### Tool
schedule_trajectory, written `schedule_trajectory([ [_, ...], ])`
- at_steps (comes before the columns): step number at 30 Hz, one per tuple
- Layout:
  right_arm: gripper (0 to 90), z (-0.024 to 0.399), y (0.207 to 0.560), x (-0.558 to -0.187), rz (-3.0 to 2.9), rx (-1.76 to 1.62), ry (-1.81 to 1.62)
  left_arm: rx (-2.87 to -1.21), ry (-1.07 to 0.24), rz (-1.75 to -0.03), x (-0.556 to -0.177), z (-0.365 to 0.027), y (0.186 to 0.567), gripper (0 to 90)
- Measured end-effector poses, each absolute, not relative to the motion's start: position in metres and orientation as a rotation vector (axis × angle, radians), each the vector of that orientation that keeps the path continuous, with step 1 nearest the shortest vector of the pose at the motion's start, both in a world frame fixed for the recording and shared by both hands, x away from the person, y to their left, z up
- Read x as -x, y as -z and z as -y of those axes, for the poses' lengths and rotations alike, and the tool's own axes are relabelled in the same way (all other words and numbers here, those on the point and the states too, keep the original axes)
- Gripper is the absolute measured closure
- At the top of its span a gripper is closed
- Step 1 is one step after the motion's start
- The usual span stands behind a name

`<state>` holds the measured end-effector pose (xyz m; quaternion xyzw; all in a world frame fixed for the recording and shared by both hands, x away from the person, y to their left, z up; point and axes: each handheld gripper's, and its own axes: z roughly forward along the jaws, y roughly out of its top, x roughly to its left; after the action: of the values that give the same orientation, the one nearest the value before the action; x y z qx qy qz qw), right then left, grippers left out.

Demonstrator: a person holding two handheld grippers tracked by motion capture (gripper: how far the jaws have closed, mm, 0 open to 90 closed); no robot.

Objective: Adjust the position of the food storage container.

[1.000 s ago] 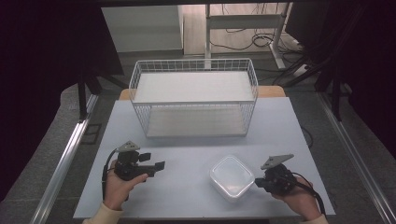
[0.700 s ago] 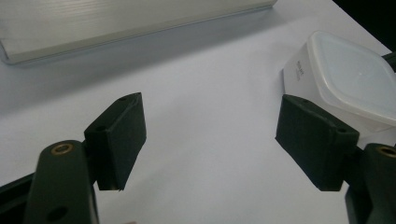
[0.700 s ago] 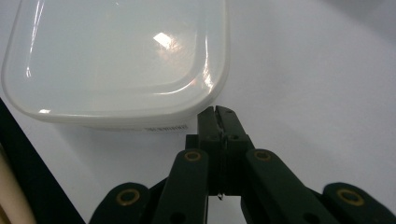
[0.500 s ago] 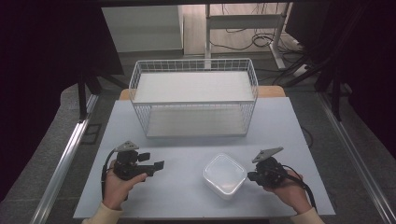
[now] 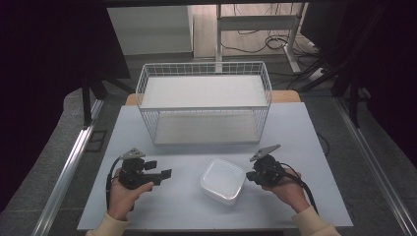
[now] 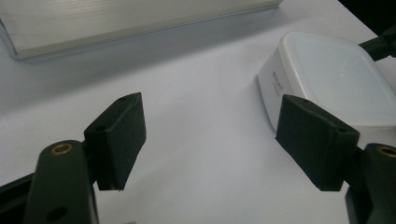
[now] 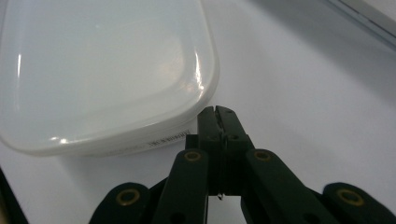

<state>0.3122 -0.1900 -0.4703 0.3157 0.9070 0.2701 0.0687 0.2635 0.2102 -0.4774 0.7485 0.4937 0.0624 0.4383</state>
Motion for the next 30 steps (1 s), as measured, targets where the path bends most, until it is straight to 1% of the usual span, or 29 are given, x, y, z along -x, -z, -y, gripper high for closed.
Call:
schedule_trajectory([
  [6,89.4,0.173,0.474,-0.323,-2.735,-0.930,-0.823,-1.861,-0.156,-1.227,-0.264,-0.211,0.478,23.7],
  [10,89.4,0.175,0.473,-0.319,-2.733,-0.923,-0.833,-1.858,-0.157,-1.224,-0.263,-0.212,0.477,23.7],
  [13,89.4,0.181,0.469,-0.303,-2.733,-0.899,-0.860,-1.854,-0.160,-1.226,-0.264,-0.213,0.477,23.7],
  [14,89.4,0.181,0.469,-0.303,-2.733,-0.899,-0.860,-1.854,-0.160,-1.225,-0.264,-0.214,0.476,23.7],
  [17,89.4,0.180,0.470,-0.280,-2.769,-0.847,-0.860,-1.850,-0.162,-1.230,-0.263,-0.215,0.476,23.7],
  [18,89.4,0.176,0.472,-0.268,-2.798,-0.814,-0.863,-1.851,-0.162,-1.228,-0.264,-0.214,0.476,23.7],
  [19,89.4,0.176,0.472,-0.268,-2.798,-0.814,-0.863,-1.851,-0.162,-1.228,-0.264,-0.214,0.476,23.7],
  [21,89.4,0.160,0.480,-0.253,-2.851,-0.751,-0.864,-1.854,-0.161,-1.225,-0.264,-0.213,0.476,23.7],
  [26,89.4,0.130,0.486,-0.240,-2.895,-0.660,-0.864,-1.854,-0.162,-1.226,-0.264,-0.214,0.477,23.7],
  [30,89.4,0.125,0.486,-0.244,-2.881,-0.665,-0.873,-1.854,-0.163,-1.229,-0.264,-0.215,0.477,23.7],
])
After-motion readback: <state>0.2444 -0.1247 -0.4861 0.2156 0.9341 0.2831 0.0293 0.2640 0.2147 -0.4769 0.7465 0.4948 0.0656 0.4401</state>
